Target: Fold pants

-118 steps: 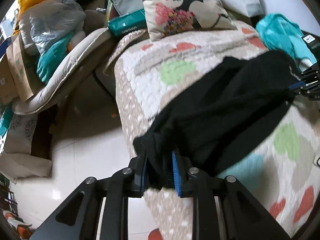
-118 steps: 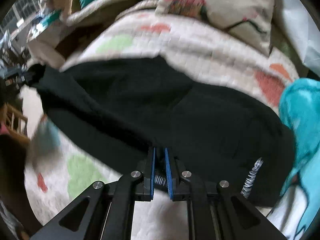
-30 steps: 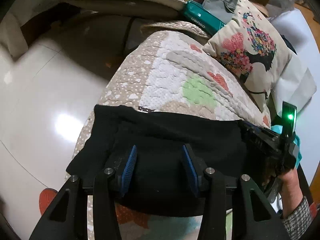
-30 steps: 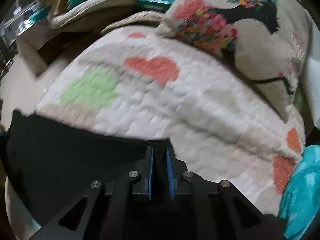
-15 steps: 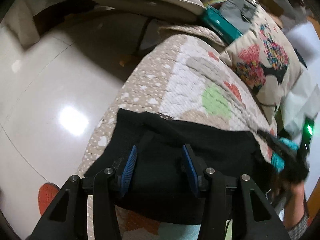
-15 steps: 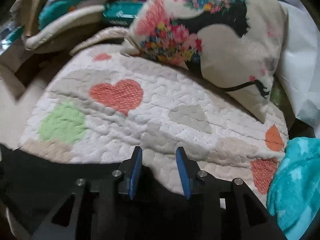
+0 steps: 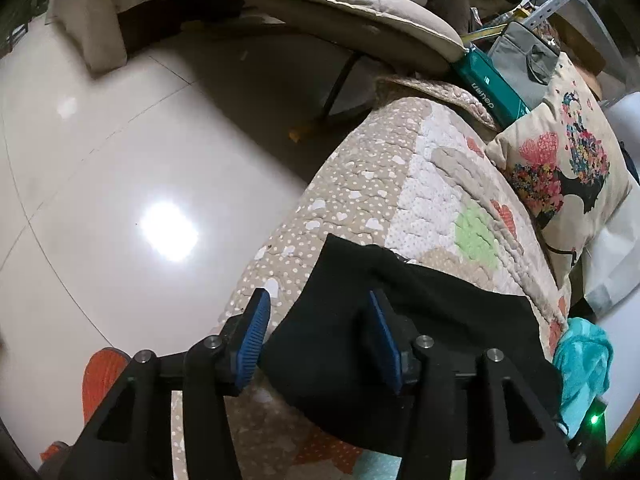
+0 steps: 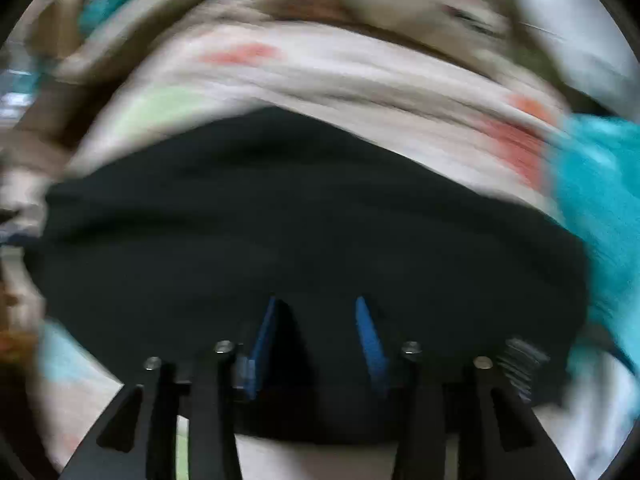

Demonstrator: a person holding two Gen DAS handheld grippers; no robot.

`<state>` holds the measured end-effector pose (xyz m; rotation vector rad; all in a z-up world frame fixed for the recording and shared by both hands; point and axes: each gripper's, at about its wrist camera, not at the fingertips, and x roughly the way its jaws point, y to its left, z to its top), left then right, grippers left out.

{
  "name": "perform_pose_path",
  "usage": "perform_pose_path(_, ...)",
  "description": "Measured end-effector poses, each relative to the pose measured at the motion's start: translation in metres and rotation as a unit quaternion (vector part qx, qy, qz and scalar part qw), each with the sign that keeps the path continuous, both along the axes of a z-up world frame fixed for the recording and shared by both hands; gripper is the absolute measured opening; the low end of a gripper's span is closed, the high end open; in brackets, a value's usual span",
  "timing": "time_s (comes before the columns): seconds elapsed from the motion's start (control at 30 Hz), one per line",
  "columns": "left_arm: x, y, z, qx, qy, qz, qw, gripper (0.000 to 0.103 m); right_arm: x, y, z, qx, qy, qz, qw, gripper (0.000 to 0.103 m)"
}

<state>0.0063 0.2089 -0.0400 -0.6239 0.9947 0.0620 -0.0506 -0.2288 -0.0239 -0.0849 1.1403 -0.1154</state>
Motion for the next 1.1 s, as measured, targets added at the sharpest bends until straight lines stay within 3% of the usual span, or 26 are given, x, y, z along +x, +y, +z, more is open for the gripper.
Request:
perform_pose_path(0.07,-0.001,-0.002,0.0,0.012,0.003,-0.001,0.9999,0.049,-0.008,-0.03,-0.003,-0.014,0.029,-0.05,0.998,0.079)
perform_pose_path(0.13,-0.004,0.0,0.002,0.018,0.003,0.001,0.9998,0.049,-0.015,-0.05,0.004,0.021,0.034,-0.088,0.995,0.074)
perform_pose_path(0.17,-0.007,0.003,0.003,0.021,0.003,0.004,0.9998,0.049,-0.016,-0.048,0.007,0.01,0.033,-0.089,0.995,0.068)
perform_pose_path(0.23,-0.016,0.015,0.007,0.025,0.003,0.014,0.9996,0.049,-0.018,-0.033,0.018,-0.026,0.02,-0.079,0.996,0.067)
perform_pose_path(0.33,-0.032,0.04,0.011,0.026,0.015,0.058,0.9979,0.049,-0.018,0.001,0.044,0.006,-0.027,-0.021,0.999,0.067)
perform_pose_path(0.4,-0.04,0.05,0.011,0.003,0.02,0.083,0.9964,0.049,-0.008,0.034,0.06,0.033,-0.054,0.039,0.997,0.069)
perform_pose_path(0.5,-0.049,0.049,0.004,-0.058,0.025,0.109,0.9921,0.049,0.018,0.093,0.073,0.065,-0.061,0.146,0.985,0.069)
perform_pose_path(0.6,-0.055,0.032,-0.011,-0.103,0.015,0.102,0.9893,0.05,0.042,0.153,0.079,0.095,-0.051,0.24,0.965,0.069)
perform_pose_path(0.8,-0.057,0.013,-0.031,-0.086,0.01,0.077,0.9933,0.052,0.08,0.257,0.067,0.089,-0.009,0.349,0.933,0.069)
perform_pose_path(1.0,-0.056,0.006,-0.053,-0.13,0.039,0.091,0.9865,0.061,0.126,0.316,0.023,0.064,0.051,0.408,0.909,0.069)
perform_pose_path(1.1,-0.055,0.0,-0.055,-0.125,0.04,0.1,0.9863,0.066,0.133,0.339,0.0,0.043,0.077,0.431,0.898,0.069)
